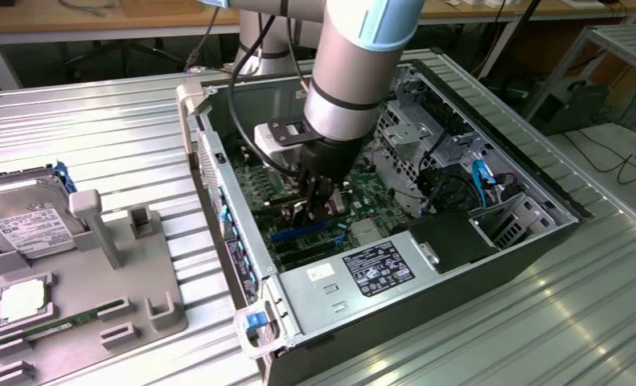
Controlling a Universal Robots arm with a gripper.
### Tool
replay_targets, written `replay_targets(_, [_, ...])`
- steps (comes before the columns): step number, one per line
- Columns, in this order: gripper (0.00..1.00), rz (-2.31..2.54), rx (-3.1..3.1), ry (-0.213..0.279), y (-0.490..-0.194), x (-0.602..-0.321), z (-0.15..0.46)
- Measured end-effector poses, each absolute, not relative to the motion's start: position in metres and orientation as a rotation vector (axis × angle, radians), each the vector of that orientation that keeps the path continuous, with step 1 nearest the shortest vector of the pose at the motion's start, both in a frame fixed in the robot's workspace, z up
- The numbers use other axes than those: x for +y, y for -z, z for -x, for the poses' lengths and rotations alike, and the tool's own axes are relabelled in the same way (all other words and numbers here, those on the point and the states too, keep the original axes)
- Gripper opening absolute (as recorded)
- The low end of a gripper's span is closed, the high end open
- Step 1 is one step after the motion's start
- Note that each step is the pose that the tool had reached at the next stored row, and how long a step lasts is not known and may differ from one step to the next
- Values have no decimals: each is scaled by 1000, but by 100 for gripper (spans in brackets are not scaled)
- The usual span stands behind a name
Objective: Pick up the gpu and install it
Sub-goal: 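Insert the gpu into the slot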
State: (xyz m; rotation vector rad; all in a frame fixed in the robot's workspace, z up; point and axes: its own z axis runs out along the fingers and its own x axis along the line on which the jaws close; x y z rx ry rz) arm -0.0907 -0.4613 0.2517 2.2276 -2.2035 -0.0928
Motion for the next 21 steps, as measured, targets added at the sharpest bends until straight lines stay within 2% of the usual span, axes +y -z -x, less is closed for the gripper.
replay_targets(21, [28, -2220, -2197, 79, -246, -457, 94])
